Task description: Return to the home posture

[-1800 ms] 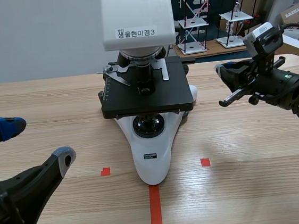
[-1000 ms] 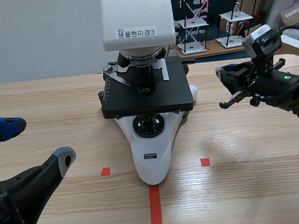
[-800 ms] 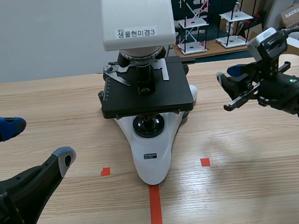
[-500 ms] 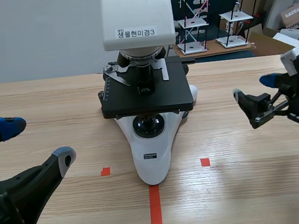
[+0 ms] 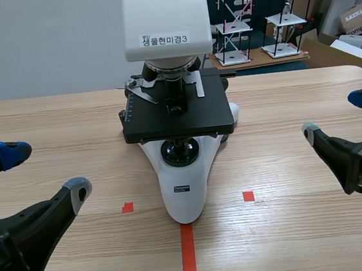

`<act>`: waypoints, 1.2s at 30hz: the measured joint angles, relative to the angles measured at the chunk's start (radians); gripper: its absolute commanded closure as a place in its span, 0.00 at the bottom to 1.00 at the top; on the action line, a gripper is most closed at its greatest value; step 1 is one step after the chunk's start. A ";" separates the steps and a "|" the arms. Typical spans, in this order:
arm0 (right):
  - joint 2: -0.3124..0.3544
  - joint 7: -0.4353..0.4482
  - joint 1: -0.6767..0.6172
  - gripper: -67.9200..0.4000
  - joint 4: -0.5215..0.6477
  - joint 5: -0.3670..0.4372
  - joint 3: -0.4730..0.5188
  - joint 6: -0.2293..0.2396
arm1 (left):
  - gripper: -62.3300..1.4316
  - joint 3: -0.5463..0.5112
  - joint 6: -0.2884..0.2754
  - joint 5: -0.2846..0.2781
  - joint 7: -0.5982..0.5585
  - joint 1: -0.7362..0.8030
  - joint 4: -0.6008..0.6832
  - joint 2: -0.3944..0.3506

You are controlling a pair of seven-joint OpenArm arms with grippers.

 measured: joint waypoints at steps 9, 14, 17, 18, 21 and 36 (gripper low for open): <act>0.001 -0.013 -0.225 0.08 0.232 0.001 0.108 0.002 | 0.03 0.000 0.000 0.000 0.000 0.000 0.000 0.000; 0.001 -0.013 -0.280 0.08 0.269 0.000 0.108 0.003 | 0.03 0.000 0.000 0.000 0.000 0.000 0.000 0.000; 0.001 -0.012 -0.291 0.08 0.272 0.000 0.108 0.003 | 0.03 0.000 0.000 0.000 0.000 0.000 0.000 0.000; 0.001 -0.010 -0.291 0.08 0.272 0.000 0.108 0.003 | 0.03 0.000 0.000 0.000 0.000 0.000 0.000 0.000; 0.001 -0.003 -0.290 0.08 0.272 0.000 0.108 0.003 | 0.03 0.000 0.000 0.000 0.000 0.000 0.000 0.000; 0.001 -0.002 -0.290 0.08 0.272 0.000 0.108 0.002 | 0.03 0.000 0.000 0.000 0.000 0.000 0.000 0.000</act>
